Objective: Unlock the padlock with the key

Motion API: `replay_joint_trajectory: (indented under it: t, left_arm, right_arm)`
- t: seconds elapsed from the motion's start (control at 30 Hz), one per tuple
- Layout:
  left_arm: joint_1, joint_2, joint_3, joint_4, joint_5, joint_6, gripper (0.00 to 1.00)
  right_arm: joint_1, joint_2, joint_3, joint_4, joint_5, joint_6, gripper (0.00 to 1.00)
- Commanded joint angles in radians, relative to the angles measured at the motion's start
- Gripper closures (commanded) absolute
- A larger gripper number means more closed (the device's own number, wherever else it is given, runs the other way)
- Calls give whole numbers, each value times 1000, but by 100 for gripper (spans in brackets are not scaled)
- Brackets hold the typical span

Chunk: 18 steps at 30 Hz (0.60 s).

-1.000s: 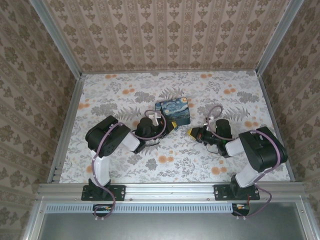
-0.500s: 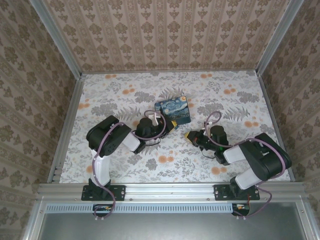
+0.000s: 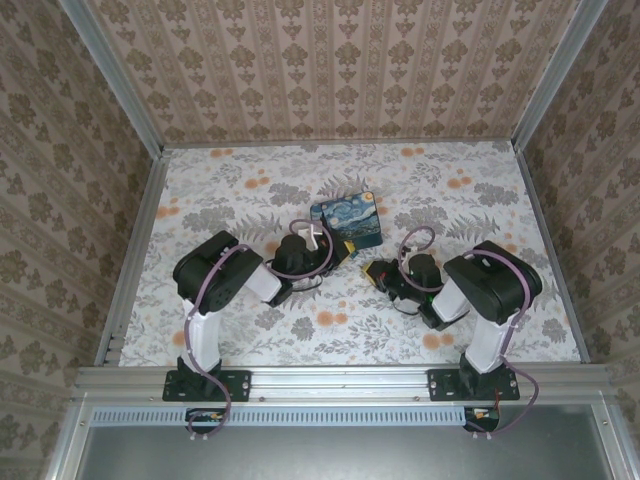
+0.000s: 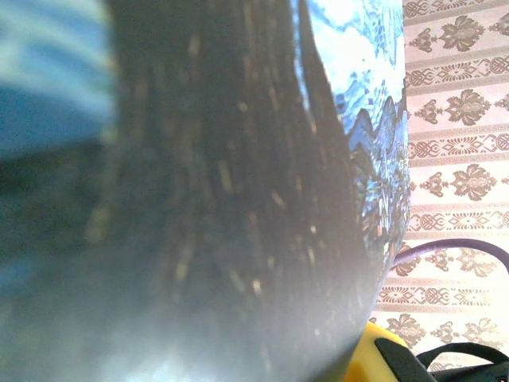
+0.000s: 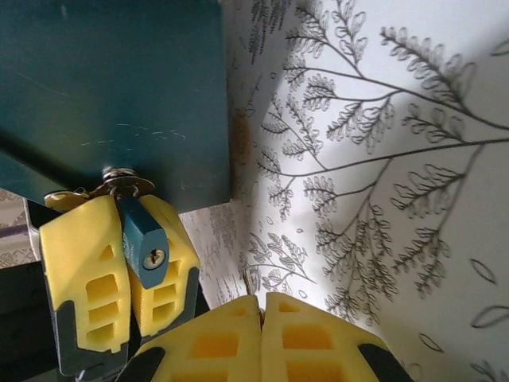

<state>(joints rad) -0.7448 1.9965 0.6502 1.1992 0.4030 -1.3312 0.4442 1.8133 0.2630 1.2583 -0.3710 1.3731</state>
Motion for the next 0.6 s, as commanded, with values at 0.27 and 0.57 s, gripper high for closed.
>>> replay_joint_trajectory:
  t: [0.27, 0.57]
  left_arm:
    - [-4, 8, 6, -67, -2, -11, 100]
    - [-5, 10, 2, -70, -2, -5, 100]
  right_arm:
    - [13, -22, 22, 52, 38, 11, 100]
    - [14, -50, 28, 32, 38, 7, 100]
